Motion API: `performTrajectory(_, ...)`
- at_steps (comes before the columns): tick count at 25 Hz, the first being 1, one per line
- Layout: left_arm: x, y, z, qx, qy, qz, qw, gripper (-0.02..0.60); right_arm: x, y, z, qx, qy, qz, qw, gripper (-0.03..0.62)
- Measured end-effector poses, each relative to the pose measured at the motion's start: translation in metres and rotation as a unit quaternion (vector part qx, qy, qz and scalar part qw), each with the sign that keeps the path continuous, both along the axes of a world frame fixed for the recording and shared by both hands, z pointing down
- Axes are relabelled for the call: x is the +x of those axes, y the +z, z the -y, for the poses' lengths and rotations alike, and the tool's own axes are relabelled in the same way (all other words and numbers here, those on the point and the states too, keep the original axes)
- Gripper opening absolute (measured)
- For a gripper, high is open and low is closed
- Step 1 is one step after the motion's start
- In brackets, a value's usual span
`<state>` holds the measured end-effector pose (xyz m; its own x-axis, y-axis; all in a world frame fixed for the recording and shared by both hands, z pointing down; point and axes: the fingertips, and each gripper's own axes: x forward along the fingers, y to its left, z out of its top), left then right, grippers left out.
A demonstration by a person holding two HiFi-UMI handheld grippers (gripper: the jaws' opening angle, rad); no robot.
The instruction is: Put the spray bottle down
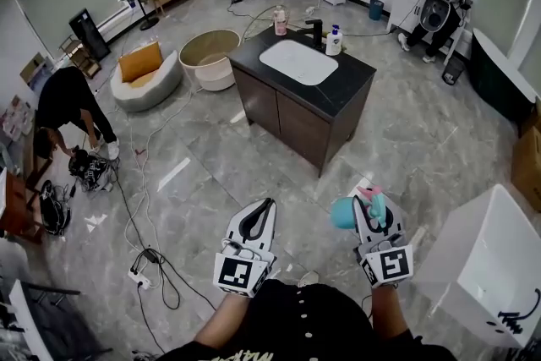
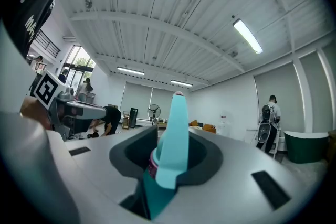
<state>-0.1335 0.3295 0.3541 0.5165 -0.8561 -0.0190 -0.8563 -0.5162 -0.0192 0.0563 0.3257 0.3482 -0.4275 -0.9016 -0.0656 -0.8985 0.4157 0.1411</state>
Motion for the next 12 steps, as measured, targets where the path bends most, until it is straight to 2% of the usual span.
performTrajectory(7, 0.005, 0.015, 0.027, -0.017, -0.010, 0.001, 0.9998, 0.023, 0.007, 0.011, 0.034, -0.014, -0.001, 0.000, 1.000, 0.103)
performTrajectory(12, 0.011, 0.028, 0.066, -0.027, -0.007, 0.000, 0.9996, 0.023, 0.014, 0.023, 0.064, -0.025, 0.001, -0.003, 1.000, 0.103)
